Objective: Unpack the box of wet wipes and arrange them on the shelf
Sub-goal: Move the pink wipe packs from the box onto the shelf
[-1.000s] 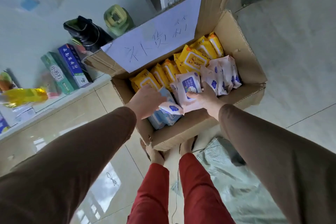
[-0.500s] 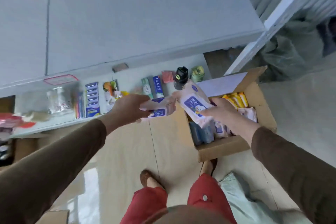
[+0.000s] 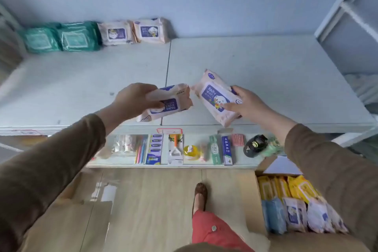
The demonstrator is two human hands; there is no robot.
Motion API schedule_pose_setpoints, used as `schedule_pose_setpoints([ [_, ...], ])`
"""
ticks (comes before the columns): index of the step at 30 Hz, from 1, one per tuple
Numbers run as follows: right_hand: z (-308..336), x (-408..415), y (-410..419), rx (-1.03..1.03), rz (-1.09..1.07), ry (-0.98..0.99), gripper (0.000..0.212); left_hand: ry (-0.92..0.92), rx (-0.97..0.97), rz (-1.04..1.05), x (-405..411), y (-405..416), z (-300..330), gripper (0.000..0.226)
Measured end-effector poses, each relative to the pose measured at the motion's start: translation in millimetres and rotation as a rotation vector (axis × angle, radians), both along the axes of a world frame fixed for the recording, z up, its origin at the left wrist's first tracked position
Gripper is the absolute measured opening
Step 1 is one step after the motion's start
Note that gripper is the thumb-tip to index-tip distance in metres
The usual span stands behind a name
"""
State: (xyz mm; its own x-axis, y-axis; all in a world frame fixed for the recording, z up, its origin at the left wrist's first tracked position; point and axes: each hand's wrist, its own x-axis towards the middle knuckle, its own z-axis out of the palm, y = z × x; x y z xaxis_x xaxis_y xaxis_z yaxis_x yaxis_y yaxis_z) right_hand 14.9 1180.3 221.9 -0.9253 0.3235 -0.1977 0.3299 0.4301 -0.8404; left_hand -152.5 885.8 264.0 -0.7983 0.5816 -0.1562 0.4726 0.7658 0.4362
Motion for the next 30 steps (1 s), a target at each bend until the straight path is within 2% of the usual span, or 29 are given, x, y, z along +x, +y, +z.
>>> schedule_pose_setpoints([
  [3,1.9,-67.8,12.1,0.035,-0.021,0.007,0.035,0.076,-0.044,0.010,-62.7,-1.4,6.1,0.024],
  [6,1.0,-138.3,22.8,0.023,-0.038,0.043,0.031,0.132,-0.099,0.045,-130.2,0.8,5.7,0.023],
  [10,-7.5,-235.7,25.3,-0.039,-0.015,0.057,0.034,0.127,-0.130,0.110,-212.5,-1.8,-3.1,0.024],
  [13,-7.9,-302.9,20.8,-0.033,0.009,0.080,0.027,0.135,-0.182,0.101,-266.0,-6.2,-8.7,0.029],
  [17,-8.9,-376.5,8.9,-0.029,0.047,0.102,0.034,0.156,-0.231,0.097,-325.8,-10.6,-11.4,0.029],
  [20,-14.6,-419.4,-1.1,-0.066,0.079,0.079,0.032,0.159,-0.256,0.070,-366.5,-12.1,-12.3,0.030],
  [25,-17.2,-473.6,-15.4,0.039,0.079,0.024,0.063,0.127,-0.248,0.016,-423.4,-6.2,-15.9,0.034],
  [27,-19.1,-484.1,-19.9,0.034,0.031,0.032,0.057,0.125,-0.208,-0.017,-443.1,-3.4,-21.5,0.036],
  [30,-33.5,-488.4,-28.5,0.065,-0.202,0.102,0.051,0.156,-0.090,-0.051,-462.8,-4.2,-32.1,0.060],
])
